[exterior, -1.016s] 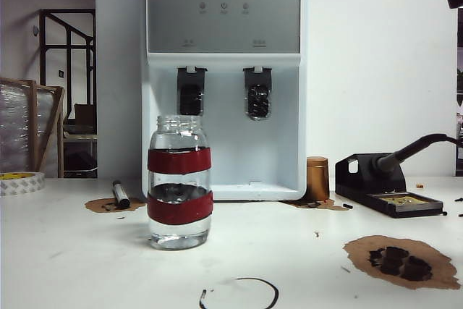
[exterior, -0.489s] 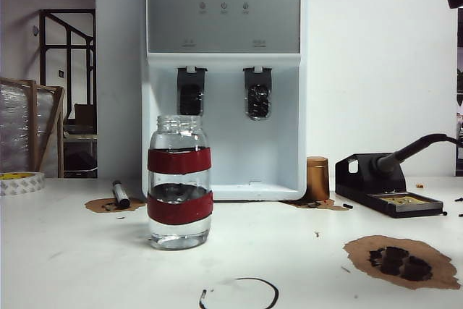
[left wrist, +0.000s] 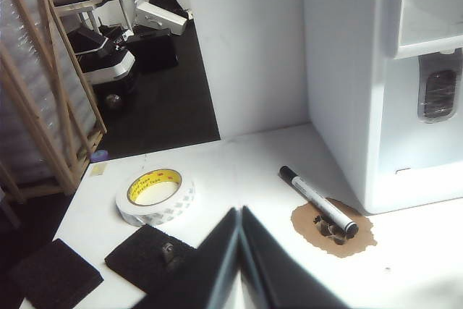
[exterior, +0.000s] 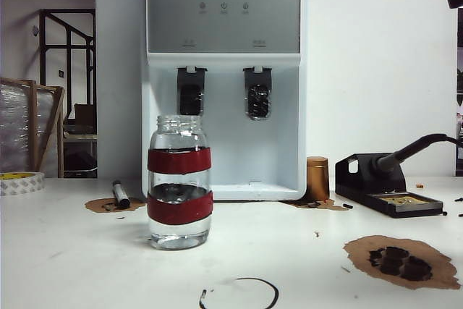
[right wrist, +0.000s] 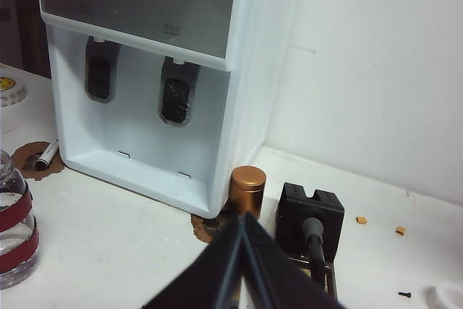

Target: Pick up the water bottle with two loops of red belts, then reach the front water dispenser and gently press the gray-black baffle horizontally to get a little water.

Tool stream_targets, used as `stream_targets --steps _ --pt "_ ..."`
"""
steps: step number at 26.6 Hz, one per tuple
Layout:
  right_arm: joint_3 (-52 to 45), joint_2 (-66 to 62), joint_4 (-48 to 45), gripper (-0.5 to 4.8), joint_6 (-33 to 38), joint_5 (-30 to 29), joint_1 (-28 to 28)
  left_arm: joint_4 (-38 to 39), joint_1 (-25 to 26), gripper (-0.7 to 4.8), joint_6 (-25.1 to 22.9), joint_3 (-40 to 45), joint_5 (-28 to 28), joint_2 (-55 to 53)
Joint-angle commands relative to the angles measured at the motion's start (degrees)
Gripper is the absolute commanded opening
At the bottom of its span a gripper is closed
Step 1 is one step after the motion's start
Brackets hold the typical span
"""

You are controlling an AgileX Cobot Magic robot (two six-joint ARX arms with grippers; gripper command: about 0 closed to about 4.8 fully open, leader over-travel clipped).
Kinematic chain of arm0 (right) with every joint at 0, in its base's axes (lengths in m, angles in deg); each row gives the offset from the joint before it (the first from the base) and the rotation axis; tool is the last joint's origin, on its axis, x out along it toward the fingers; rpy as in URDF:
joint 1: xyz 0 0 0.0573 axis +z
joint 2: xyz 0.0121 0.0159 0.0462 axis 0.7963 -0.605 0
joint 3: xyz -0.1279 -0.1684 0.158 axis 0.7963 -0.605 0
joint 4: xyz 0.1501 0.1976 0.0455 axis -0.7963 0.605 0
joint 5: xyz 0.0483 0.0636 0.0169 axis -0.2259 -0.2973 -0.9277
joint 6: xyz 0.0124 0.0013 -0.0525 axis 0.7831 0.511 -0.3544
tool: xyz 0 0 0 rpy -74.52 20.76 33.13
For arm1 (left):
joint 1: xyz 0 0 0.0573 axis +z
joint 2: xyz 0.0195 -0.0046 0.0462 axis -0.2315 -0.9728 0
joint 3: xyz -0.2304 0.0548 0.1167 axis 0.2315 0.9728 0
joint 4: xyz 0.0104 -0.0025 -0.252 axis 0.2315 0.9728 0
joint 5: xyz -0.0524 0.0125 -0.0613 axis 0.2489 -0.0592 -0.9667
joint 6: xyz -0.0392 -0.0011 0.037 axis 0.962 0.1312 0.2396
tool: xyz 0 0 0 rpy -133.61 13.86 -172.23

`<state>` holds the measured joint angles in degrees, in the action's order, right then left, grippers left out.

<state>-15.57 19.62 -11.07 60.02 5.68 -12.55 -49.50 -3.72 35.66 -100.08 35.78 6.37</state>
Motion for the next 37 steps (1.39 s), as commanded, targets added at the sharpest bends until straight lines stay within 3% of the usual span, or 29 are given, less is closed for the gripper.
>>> stream_targets --steps 1,17,37 --pt "0.2 -0.1 -0.8 -0.01 0.2 0.0 0.0 -0.6 0.1 -0.05 -0.2 0.0 0.0 0.0" --pt "0.2 0.6 -0.8 -0.01 0.2 0.1 -6.0 -0.6 0.1 -0.05 -0.2 0.0 0.0 0.0" --pt "0.2 0.6 -0.8 -0.01 0.2 0.1 -6.0 -0.6 0.1 -0.05 -0.2 0.0 0.0 0.0"
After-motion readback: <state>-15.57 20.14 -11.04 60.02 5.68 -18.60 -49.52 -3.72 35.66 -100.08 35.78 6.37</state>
